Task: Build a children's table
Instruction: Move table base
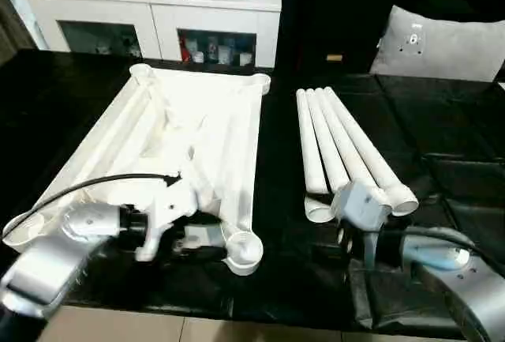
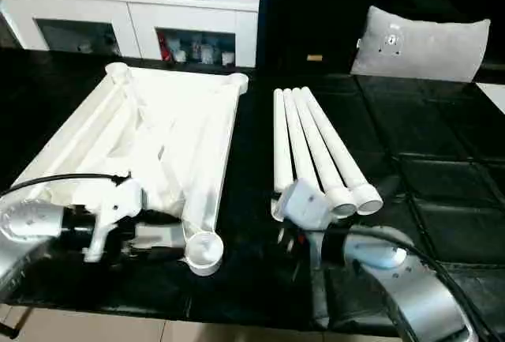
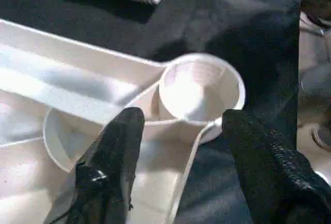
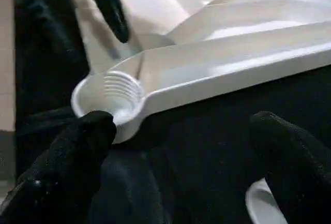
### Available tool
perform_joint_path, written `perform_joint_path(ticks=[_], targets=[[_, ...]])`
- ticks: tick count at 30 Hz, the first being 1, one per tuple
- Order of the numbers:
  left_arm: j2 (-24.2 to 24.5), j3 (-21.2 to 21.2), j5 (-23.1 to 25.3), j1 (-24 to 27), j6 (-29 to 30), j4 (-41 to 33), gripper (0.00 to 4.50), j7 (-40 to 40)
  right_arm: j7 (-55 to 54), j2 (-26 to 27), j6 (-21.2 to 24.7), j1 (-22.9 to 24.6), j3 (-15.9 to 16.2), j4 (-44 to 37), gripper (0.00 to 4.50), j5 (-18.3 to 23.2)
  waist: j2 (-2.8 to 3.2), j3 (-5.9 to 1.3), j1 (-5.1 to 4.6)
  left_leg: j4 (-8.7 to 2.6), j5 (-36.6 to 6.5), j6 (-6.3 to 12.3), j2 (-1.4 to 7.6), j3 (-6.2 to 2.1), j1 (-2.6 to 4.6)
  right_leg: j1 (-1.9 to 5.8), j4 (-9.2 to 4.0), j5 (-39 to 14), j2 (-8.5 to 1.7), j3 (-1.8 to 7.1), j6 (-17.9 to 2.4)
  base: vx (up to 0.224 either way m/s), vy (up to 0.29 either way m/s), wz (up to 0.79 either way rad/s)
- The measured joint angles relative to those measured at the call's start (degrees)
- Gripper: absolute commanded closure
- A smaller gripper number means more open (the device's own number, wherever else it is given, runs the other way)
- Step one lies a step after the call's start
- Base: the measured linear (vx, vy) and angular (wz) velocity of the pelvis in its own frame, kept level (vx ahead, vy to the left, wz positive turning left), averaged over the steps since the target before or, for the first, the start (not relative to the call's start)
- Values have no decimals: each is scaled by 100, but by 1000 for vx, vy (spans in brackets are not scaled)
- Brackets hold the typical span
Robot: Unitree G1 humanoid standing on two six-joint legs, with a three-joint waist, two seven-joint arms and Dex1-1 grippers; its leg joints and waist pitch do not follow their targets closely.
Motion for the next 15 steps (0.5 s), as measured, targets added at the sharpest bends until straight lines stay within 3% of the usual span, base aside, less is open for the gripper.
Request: perform_joint_path(ticks=[9,15], targets=[[262,-259,290,-202,-392,376,279,-539,100,-58,13,95,229,-11,0,-107,-2,-1,0,0,-3,-5,16,13,-29,-8,-6,0,-1,-13,-1,0,0,0],[261,-396,718,-300,-856,803,328,-502,-15,0,29,202,488,-74,0,-190,-4,-1,6,0,1,-6,51,75,-27,-9,-6,1,-4,-13,-1,0,0,0]])
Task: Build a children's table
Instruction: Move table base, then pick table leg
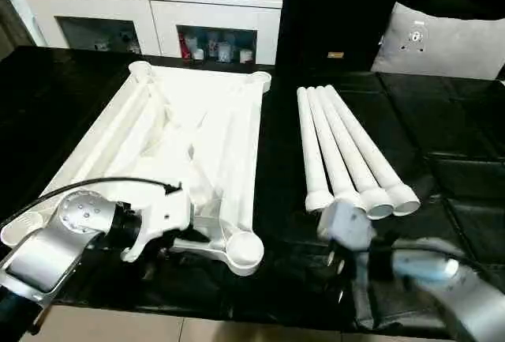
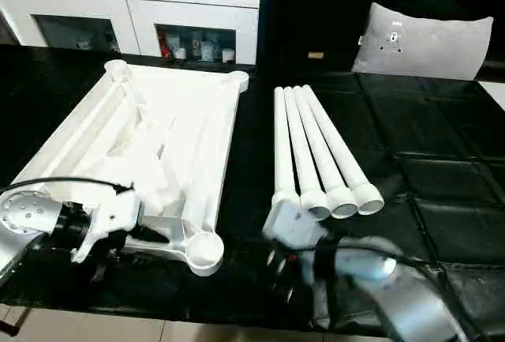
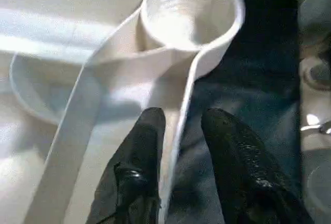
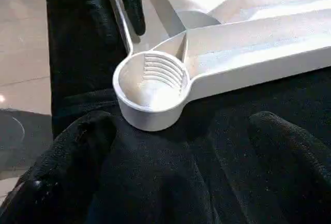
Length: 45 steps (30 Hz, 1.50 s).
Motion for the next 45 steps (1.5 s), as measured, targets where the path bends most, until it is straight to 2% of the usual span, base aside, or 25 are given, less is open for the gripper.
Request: perform_joint_path(ticks=[4,12,15,17,21,27,34,37,39,40,41,43,45], targets=[[-30,-93,144,-130,-191,122,354,-21,-36,2,1,16,126,-122,0,-121,0,-1,5,0,0,0,1,9,-1,0,-2,0,-3,1,0,0,0,0],[-86,-340,534,-313,-761,564,427,-124,-120,8,35,79,142,-165,0,-155,1,0,13,0,9,-8,8,14,3,2,2,4,-3,0,-7,0,0,0],[-134,-341,558,-337,-791,633,438,-124,-142,34,44,79,141,-165,0,-156,1,-1,7,0,11,-10,10,16,7,2,6,8,-3,1,-12,0,0,0],[-362,-282,534,-361,-671,667,444,-37,-176,84,58,79,134,-165,0,-148,3,0,-11,0,11,-10,10,23,8,0,7,9,-3,5,-13,0,0,0],[-824,-195,485,-391,-472,809,444,410,-285,180,89,53,120,-164,0,-132,1,0,-39,0,11,-11,20,25,-2,-9,5,8,3,2,-13,0,0,0],[-1163,-185,539,-618,-392,1125,444,717,-555,410,208,-218,-60,-60,0,-154,-1,0,-8,0,17,-13,29,33,-12,-36,15,8,8,1,-13,0,0,0],[-1334,-122,575,-708,-98,1151,444,835,-1161,909,435,-573,-584,273,0,-110,-3,1,-3,0,40,-23,29,50,-20,-88,56,9,2,12,-14,0,0,0],[-1342,-17,449,-567,169,914,393,882,-1513,1154,497,-836,-774,386,0,-150,-1,2,-20,-1,44,-32,33,52,-20,-94,60,8,5,12,-15,0,0,0],[-1341,144,216,-430,281,512,390,889,-2024,1426,543,-1182,-797,623,0,-447,-4,4,-24,-2,49,-39,40,52,-29,-103,63,9,9,5,-17,0,0,0],[-1340,179,150,-431,299,379,370,887,-2154,1450,543,-1273,-799,652,0,-549,-3,4,-7,-2,49,-40,41,53,-28,-103,63,9,9,4,-18,0,0,0],[-1315,261,83,-408,365,238,370,887,-2367,1524,616,-1393,-791,715,0,-686,-2,4,12,-2,50,-41,43,53,-25,-98,64,7,9,1,-21,0,0,0],[-1252,414,-20,-316,559,41,351,911,-2849,1800,1449,-1814,-797,959,0,-981,12,10,-12,-2,58,-54,42,53,-25,-99,66,11,11,4,-28,0,0,0],[-1202,519,-116,-242,764,-221,340,938,-3033,2054,2186,-2155,-976,1375,0,-936,15,12,-6,-2,65,-66,43,53,-23,-96,67,14,10,3,-32,0,0,0]])
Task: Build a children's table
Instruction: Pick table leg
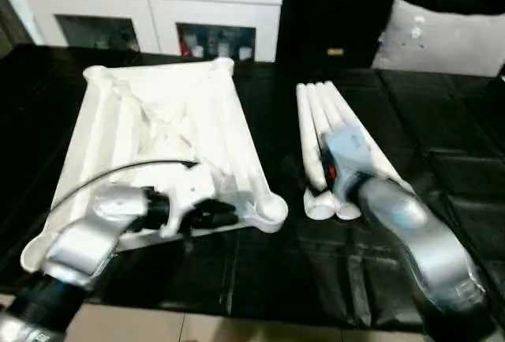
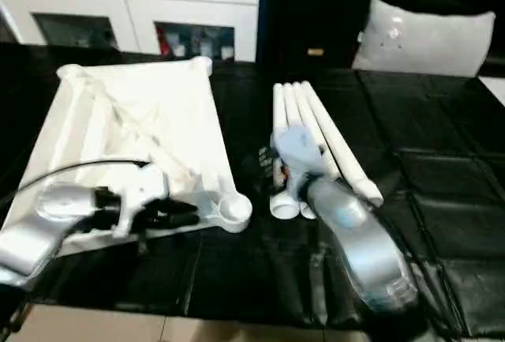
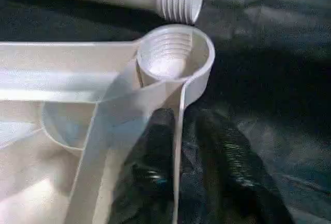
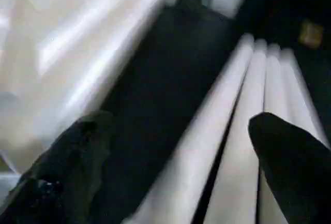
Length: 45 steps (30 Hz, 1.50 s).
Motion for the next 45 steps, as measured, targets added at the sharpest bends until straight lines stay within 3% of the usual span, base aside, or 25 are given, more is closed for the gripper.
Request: perform_joint_path(ticks=[3,7,17,25,38,45], targets=[[-6,112,-76,11,249,-322,315,76,-97,293,365,-504,-139,676,0,209,21,13,2,0,9,-15,1,0,0,-2,3,3,0,-2,-3,0,0,0],[15,156,-246,28,725,-803,304,199,-375,573,460,-1191,-288,1543,0,188,22,14,9,-4,23,-40,6,0,-3,-4,4,3,3,-5,-4,0,0,0],[11,161,-371,58,1303,-1296,304,379,-799,807,754,-1739,-550,2777,0,94,20,14,11,-8,26,-46,7,4,-8,-9,1,2,3,-6,-3,0,0,0],[16,156,-450,60,1489,-1328,304,455,-982,916,755,-1820,-740,3200,0,4,21,14,9,-9,27,-47,7,5,-9,-9,1,2,3,-7,-3,0,0,0],[4,127,-476,60,1657,-1415,304,573,-771,978,837,-1873,-788,3560,0,139,20,14,10,-9,27,-47,8,6,-8,-9,0,2,3,-7,-3,0,0,0],[-7,116,-476,60,1692,-1443,299,609,-541,894,835,-1879,-730,3618,72,156,19,14,5,-9,27,-46,10,7,-6,-8,0,2,3,-6,-3,0,0,0]])
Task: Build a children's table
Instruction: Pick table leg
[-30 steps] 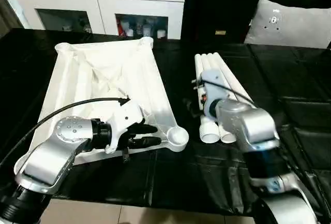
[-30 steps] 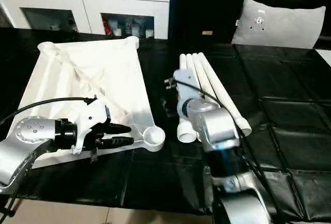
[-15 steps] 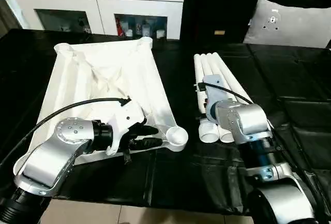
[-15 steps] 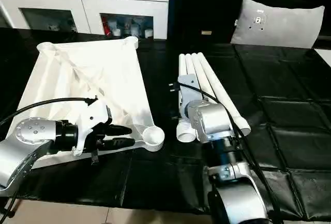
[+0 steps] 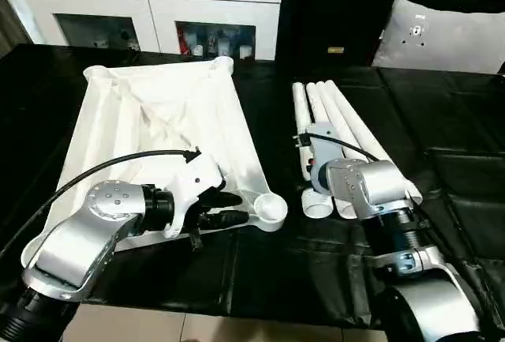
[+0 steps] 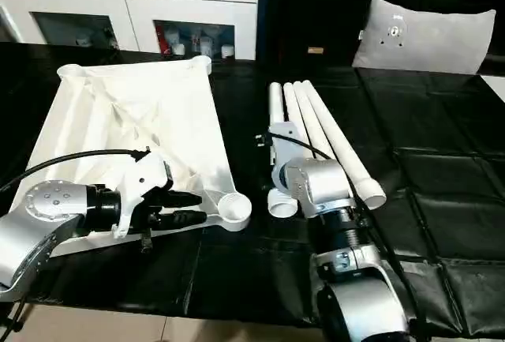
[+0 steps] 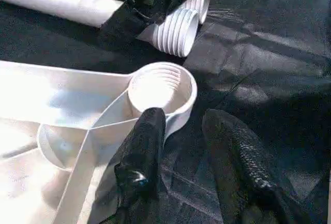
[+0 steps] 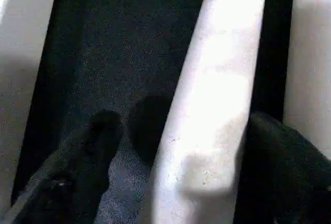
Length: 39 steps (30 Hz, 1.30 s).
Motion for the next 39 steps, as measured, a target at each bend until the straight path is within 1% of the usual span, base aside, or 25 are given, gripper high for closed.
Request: perform_joint_path(ticks=[3,8,9,10,11,12,16,18,19,20,24,31,34,37,39], targets=[[2,-24,2,0,0,0,299,3,140,-40,3,0,34,15,89,25,-2,-1,-1,0,0,0,0,0,1,1,0,0,0,0,0,0,0,0],[2,-41,0,0,0,0,299,9,227,-44,15,-11,41,37,134,36,-3,-2,-3,0,0,0,0,1,2,2,0,0,0,0,0,0,0,0],[2,-41,0,0,0,0,299,9,227,-46,19,-15,41,43,153,36,-3,-2,-2,0,0,0,0,1,3,2,0,0,0,1,0,0,0,0],[2,-42,0,0,0,0,299,11,231,-48,21,-16,41,46,153,38,-3,-2,-3,0,0,0,0,1,3,2,0,0,0,0,0,0,0,0],[2,-42,0,0,0,0,299,14,232,-50,24,-18,41,49,167,38,-3,-2,-3,0,0,0,0,1,3,2,0,0,0,0,0,0,0,0],[2,-42,0,0,-1,0,299,18,239,-53,24,-24,40,61,167,39,-5,-3,-3,0,0,1,0,2,3,2,0,0,0,1,0,0,0,0],[2,-42,0,0,-3,0,299,63,297,-62,35,-95,33,174,210,39,-6,-4,-4,0,0,1,0,2,3,2,0,0,0,1,0,0,0,0],[1,-42,0,0,-3,0,299,74,314,-62,37,-127,22,222,225,40,-6,-4,-4,0,0,1,1,3,3,2,0,0,0,1,0,0,0,0],[1,-42,0,0,-3,-1,299,75,330,-59,37,-130,21,227,225,42,-5,-4,-4,0,0,1,1,3,3,2,0,0,0,1,0,0,0,0],[1,-42,0,0,-4,-1,299,75,338,-58,41,-137,21,234,243,42,-6,-4,-4,0,0,0,1,3,3,2,0,0,0,1,0,0,0,0],[-3,-42,-2,0,-5,-1,299,84,337,-33,55,-180,-8,289,254,52,-5,-3,-4,0,0,1,1,3,2,2,0,0,0,1,0,0,0,0],[-3,-42,-2,0,-11,-1,299,131,336,-21,45,-193,-90,326,259,78,-5,-3,-5,0,0,1,1,4,3,1,0,0,0,1,0,0,0,0],[-6,-37,-11,0,-4,-2,299,154,282,-14,28,-193,-196,345,259,88,-5,-3,-4,0,0,1,1,4,2,1,0,0,0,2,0,0,0,0],[-43,-7,-22,0,-4,-2,299,210,145,29,-51,-192,-304,351,259,90,0,0,-4,0,0,1,1,5,1,-1,-1,0,0,2,0,0,0,0],[-84,19,-21,-4,-25,3,299,256,65,27,-228,-172,-368,340,259,85,6,4,-4,0,0,0,1,6,-4,-5,-1,0,0,2,0,0,0,0]])
